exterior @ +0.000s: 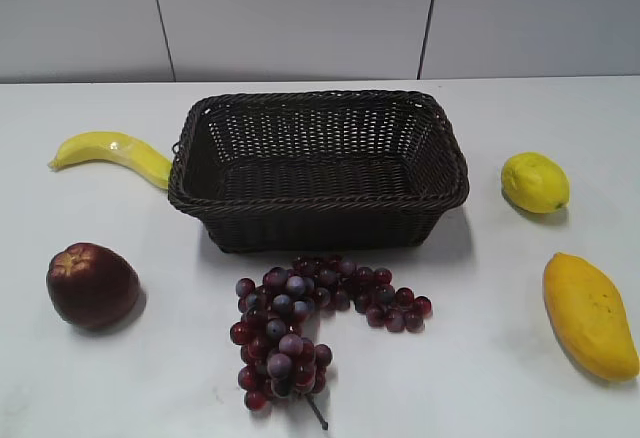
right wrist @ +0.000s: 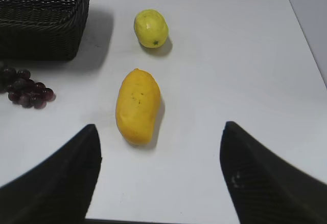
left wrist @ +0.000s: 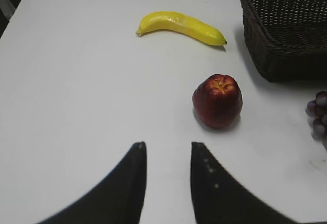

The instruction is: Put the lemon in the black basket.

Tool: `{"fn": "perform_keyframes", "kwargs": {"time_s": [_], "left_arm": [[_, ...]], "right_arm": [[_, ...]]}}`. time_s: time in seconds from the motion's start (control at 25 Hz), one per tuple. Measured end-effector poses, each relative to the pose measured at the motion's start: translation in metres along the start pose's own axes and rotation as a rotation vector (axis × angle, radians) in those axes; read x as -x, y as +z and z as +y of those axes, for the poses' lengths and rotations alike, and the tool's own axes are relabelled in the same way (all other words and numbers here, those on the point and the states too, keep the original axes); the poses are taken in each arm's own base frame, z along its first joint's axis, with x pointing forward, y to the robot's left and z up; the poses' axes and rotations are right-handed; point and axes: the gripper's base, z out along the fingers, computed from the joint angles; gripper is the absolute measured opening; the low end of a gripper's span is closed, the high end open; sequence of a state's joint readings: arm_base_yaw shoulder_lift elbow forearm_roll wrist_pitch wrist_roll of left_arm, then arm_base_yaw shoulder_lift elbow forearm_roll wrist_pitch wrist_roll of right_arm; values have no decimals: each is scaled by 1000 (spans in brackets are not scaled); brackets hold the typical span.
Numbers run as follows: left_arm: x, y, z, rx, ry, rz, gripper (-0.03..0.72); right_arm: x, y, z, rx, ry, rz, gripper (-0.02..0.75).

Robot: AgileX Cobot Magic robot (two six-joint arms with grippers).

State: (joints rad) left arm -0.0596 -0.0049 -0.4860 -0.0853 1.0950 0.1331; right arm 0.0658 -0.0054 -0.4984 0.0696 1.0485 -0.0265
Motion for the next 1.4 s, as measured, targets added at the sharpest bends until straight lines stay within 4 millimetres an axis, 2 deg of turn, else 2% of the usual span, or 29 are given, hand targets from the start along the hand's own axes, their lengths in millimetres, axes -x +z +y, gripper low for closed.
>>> {"fn": "perform_keyframes", "kwargs": {"time_s": [0.84,0.92,1.04,1.2,1.4], "left_arm": [[0,0,0,0,-1,0,235],[0,0,0,0,-1,0,235],[0,0,0,0,-1,0,235],[0,0,0,0,-1,0,235],[0,0,0,0,0,0,235]], "right_arm": [[0,0,0,2,1,-3,590],[6,-1,0,3,2,-32,590],[26,-1,1,8,14,-174,590],[52,16,-1,7,35,-290,624],[73,68,-5,-11,52,-202,669]]}}
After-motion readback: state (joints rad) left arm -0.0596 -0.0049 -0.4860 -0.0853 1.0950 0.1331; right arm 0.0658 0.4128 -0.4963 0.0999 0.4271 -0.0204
